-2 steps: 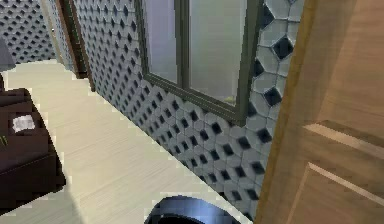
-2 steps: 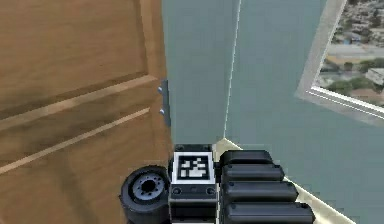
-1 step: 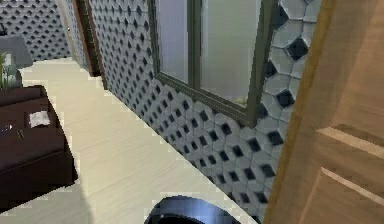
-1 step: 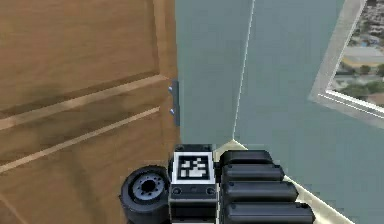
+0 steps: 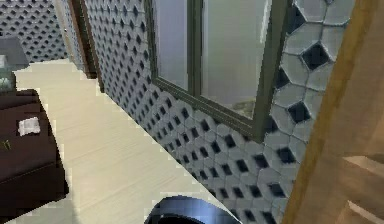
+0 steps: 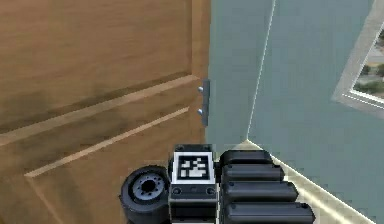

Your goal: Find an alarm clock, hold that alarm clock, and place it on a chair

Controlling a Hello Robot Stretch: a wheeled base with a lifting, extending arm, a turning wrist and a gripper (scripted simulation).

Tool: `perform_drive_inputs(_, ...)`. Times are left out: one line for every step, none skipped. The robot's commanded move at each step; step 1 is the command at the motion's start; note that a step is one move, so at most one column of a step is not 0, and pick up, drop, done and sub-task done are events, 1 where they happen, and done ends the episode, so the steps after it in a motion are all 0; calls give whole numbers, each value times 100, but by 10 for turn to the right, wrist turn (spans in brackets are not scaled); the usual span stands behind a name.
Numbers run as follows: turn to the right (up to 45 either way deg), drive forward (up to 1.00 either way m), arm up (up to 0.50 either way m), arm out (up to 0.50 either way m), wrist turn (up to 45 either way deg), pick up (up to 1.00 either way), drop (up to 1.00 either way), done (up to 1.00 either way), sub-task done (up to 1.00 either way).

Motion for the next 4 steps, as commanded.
perform_drive_inputs(-270,0,0,0,0,0,0,0,0)
perform_drive_inputs(0,100,0,0,0,0,0,0,0)
perform_drive_inputs(0,100,0,0,0,0,0,0,0)
perform_drive_inputs(-30,0,0,0,0,0,0,0,0)
